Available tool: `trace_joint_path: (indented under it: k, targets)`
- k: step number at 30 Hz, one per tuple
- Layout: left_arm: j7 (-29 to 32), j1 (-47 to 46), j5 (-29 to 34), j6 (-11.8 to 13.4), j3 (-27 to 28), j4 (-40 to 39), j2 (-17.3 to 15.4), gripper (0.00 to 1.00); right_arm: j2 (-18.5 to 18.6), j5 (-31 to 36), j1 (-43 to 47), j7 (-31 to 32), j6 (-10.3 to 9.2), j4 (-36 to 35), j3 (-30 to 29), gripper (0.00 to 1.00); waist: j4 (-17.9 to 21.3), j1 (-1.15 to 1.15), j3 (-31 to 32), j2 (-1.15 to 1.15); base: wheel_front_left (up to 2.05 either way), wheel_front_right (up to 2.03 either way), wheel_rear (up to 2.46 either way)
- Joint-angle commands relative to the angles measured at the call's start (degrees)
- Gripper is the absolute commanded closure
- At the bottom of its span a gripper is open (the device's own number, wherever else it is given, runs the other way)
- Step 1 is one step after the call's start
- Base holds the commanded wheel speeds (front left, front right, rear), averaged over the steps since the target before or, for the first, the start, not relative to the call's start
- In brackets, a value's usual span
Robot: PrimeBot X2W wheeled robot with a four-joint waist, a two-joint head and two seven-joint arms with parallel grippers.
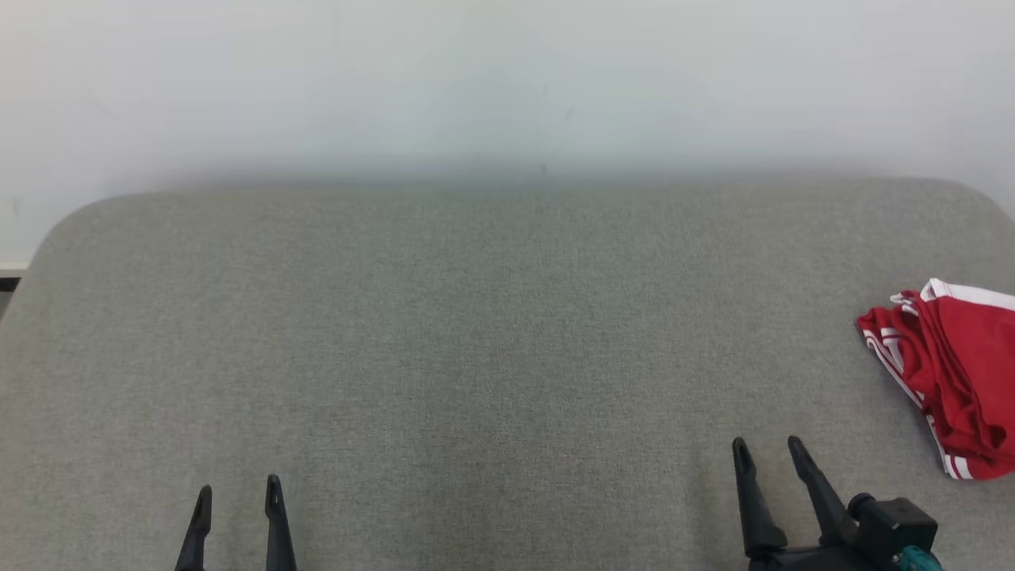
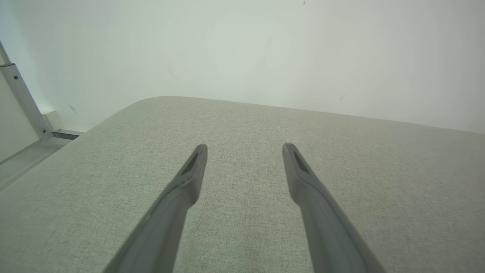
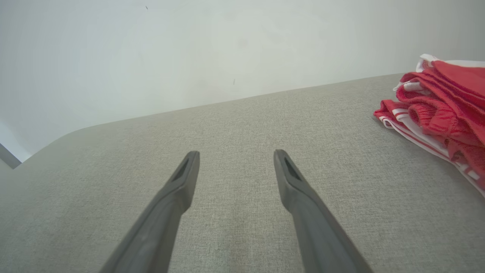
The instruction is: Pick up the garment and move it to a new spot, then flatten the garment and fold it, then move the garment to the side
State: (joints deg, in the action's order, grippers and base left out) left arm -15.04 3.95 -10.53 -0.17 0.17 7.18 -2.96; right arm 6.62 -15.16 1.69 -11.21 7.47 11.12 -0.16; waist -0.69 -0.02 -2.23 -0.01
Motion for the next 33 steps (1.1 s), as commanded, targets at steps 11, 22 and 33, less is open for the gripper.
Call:
trace_joint_path:
  k: [11,22,33]
  targets:
    - [-0.2,2.5,-1.3,-0.3,0.2,0.1,0.1,0.0,-1.7,0.5,1.8,-1.4,0.0,2.6,0.6,0.0,-1.6,0.02,3.3,0.01,0.0,0.0,0.0]
    - [-0.2,3.8,0.3,-0.7,0.0,1.1,0.1,0.0,-2.7,0.4,1.8,-1.8,0.0,3.8,0.8,0.0,-0.3,0.02,3.4,0.01,0.0,0.0,0.0]
    - [-0.2,3.5,-1.4,-0.4,0.0,2.4,0.1,0.0,-3.1,0.6,2.0,-1.8,0.0,3.5,0.4,0.0,-0.1,0.02,2.9,0.01,0.0,0.0,0.0]
